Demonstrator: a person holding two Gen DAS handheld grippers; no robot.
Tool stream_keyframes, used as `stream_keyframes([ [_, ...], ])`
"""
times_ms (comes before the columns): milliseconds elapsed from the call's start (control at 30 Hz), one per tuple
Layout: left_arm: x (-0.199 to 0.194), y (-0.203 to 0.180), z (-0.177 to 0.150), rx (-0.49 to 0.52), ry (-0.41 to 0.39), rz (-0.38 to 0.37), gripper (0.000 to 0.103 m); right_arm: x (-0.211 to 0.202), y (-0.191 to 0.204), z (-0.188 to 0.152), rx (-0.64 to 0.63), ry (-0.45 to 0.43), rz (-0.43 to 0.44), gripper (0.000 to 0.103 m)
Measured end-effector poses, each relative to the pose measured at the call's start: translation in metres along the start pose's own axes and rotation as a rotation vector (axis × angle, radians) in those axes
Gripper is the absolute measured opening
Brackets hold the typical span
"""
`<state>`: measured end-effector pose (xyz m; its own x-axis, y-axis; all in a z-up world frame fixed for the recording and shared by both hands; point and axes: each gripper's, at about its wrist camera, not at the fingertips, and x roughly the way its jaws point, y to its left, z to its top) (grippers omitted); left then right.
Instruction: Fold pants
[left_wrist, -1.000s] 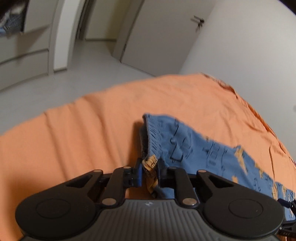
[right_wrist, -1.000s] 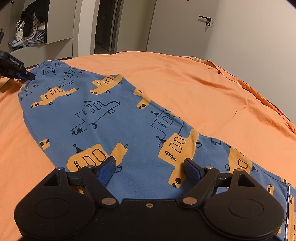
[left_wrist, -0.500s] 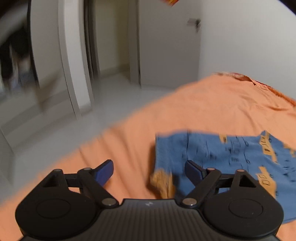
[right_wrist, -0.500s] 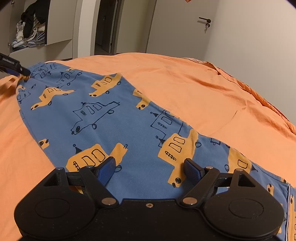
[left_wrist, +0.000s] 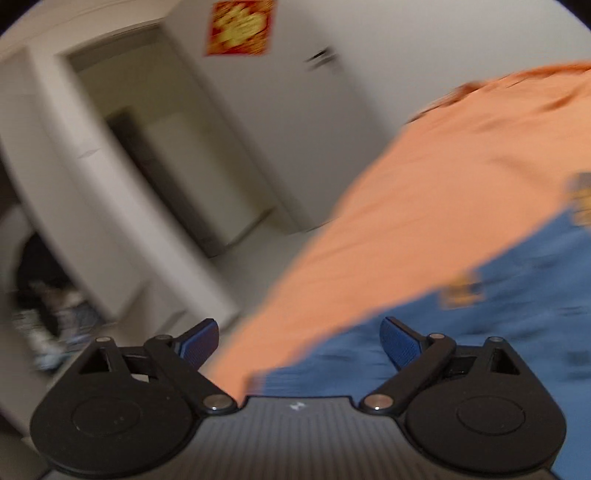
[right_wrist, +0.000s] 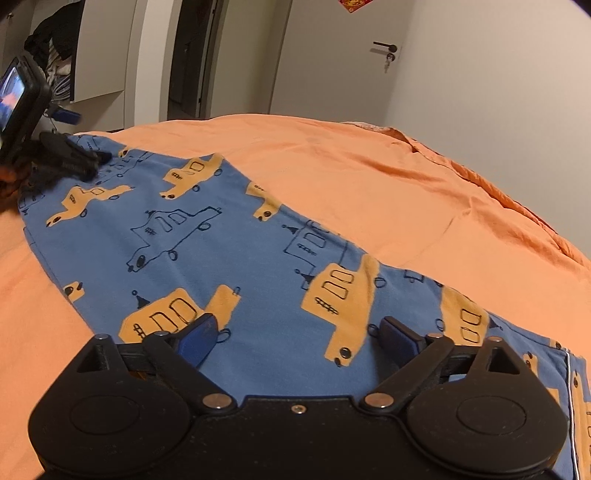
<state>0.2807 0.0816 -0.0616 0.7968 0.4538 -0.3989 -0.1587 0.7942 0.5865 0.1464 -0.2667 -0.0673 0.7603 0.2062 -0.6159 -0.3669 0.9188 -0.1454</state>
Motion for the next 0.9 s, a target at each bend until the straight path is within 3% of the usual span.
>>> stream_keyframes([
  [67,-0.004,0.013,0.006,-0.029,0.026,0.033,0.096,-0.006,-0.005,-0.003,-0.005,-0.011,-0.038,0.102],
  [133,-0.026,0.018,0.013,-0.105,0.002,-0.015,0.098,-0.019,-0.012,-0.008,0.024,-0.03,-0.1,0.102],
  [233,-0.066,-0.008,0.027,-0.19,-0.05,-0.208,0.102,-0.032,-0.004,-0.008,-0.026,-0.085,-0.125,0.102],
  [333,-0.098,-0.064,0.047,-0.154,-0.097,-0.422,0.102,-0.026,0.019,0.001,-0.128,-0.109,-0.097,0.102],
  [400,-0.107,-0.102,0.058,-0.1,-0.114,-0.492,0.102,-0.017,0.029,0.001,-0.178,-0.093,-0.111,0.102],
  [500,-0.094,-0.138,0.056,-0.029,-0.032,-0.459,0.103,-0.018,0.014,-0.014,-0.205,-0.097,-0.167,0.102],
  [567,-0.085,-0.129,0.05,-0.081,-0.039,-0.49,0.103,-0.027,-0.011,-0.027,-0.206,-0.08,-0.248,0.102],
  [633,-0.072,-0.12,0.049,-0.116,-0.006,-0.449,0.103,-0.037,-0.047,-0.041,-0.176,-0.063,-0.317,0.102],
  [700,-0.068,-0.112,0.05,-0.158,0.022,-0.41,0.103,-0.042,-0.087,-0.056,-0.132,-0.011,-0.454,0.102],
  [767,-0.07,-0.112,0.058,-0.21,0.029,-0.365,0.103,-0.048,-0.13,-0.068,-0.029,0.026,-0.509,0.102],
  [833,-0.085,-0.122,0.07,-0.243,-0.016,-0.41,0.103,-0.055,-0.16,-0.072,0.064,0.056,-0.584,0.102],
  [900,-0.11,-0.135,0.082,-0.227,-0.101,-0.537,0.103,-0.07,-0.172,-0.07,0.109,-0.004,-0.571,0.102],
])
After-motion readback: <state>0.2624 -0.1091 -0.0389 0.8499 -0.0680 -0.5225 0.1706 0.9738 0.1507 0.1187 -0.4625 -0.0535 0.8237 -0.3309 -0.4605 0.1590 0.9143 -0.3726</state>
